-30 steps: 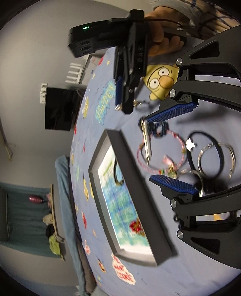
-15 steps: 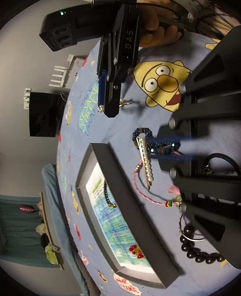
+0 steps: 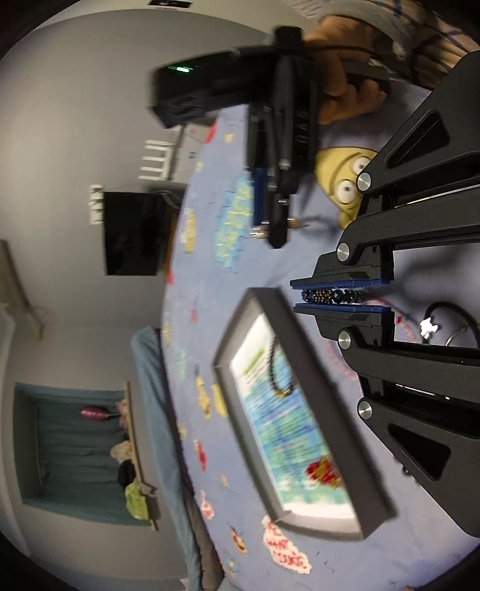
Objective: Organize jewelry
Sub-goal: 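Carry the blue bracelet and pearl clip into the gray box and release both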
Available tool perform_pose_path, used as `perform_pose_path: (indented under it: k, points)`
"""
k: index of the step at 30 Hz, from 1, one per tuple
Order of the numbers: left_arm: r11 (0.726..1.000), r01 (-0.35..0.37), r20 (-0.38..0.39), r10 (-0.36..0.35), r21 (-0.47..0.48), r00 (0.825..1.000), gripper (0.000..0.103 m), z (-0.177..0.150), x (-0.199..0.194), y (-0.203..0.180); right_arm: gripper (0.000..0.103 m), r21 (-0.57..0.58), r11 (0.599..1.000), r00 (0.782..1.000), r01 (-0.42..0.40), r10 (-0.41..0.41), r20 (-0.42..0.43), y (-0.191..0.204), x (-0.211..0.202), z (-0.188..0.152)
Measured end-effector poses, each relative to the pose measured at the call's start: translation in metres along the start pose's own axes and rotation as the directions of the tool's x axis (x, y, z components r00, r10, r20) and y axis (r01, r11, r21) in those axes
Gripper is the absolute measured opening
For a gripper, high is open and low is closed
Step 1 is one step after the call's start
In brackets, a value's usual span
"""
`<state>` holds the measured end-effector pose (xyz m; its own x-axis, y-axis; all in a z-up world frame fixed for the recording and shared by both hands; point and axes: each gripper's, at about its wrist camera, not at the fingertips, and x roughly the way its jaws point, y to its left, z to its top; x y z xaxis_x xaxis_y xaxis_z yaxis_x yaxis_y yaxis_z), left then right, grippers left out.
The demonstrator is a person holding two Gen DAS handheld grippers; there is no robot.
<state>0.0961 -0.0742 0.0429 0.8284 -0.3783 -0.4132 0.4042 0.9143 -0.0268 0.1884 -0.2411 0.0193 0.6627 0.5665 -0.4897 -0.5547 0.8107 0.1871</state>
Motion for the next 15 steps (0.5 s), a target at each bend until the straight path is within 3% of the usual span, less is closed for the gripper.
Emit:
perform_pose_path:
  k: [6, 15]
  points:
    - [0.999, -0.014, 0.094, 0.017, -0.033, 0.995, 0.008, 0.014, -0.024, 0.020, 0.041, -0.011, 1.000, 1.000, -0.007, 0.007, 0.001, 0.006, 0.004, 0.003]
    - [0.992, -0.084, 0.133, 0.095, -0.090, 0.987, 0.008, 0.021, -0.036, 0.056, 0.041, -0.021, 0.999, 1.000, -0.024, 0.024, 0.005, 0.017, 0.012, 0.008]
